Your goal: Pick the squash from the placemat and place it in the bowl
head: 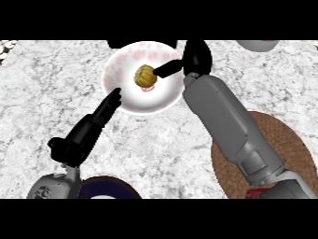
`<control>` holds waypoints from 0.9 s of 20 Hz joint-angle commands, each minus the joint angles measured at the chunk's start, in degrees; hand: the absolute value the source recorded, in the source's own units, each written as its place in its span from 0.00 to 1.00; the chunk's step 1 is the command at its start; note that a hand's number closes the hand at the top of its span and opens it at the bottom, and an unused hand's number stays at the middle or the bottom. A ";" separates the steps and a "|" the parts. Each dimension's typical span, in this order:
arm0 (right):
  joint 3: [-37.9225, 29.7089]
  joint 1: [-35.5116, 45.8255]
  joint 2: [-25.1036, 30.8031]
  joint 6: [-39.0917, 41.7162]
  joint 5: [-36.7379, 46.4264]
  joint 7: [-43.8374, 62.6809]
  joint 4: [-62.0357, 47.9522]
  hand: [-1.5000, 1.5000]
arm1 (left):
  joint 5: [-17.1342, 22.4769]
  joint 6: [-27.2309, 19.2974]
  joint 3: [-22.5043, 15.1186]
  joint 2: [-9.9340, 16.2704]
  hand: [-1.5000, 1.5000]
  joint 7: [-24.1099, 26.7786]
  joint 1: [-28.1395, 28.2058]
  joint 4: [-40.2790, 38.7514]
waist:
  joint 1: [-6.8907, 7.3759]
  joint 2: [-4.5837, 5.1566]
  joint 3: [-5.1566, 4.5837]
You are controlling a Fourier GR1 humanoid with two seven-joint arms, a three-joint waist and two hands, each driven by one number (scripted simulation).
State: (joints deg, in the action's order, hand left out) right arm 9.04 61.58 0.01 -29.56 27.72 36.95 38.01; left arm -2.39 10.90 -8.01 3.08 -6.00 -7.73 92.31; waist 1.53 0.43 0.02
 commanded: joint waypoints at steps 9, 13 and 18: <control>-9.38 -12.99 3.00 -13.19 -5.81 -2.69 13.19 0.00 | 1.48 2.01 3.59 2.79 0.50 4.33 3.09 -2.16 | -2.31 -0.68 -0.01; -10.96 -22.40 5.63 -12.79 -8.08 -4.91 20.93 0.00 | -1.42 -1.25 0.36 -0.35 0.50 1.52 3.23 0.27 | -2.55 -0.78 0.01; -10.03 -38.76 5.94 -14.55 -8.92 -6.57 36.51 0.00 | -2.15 -2.12 0.07 -1.04 0.50 1.43 3.60 0.23 | -2.92 -0.82 -0.01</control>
State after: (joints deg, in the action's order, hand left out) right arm -0.76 32.94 5.54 -42.96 20.11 31.96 65.16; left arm -3.20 9.98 -6.93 3.18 -4.60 -4.26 92.90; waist -1.27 -0.42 0.00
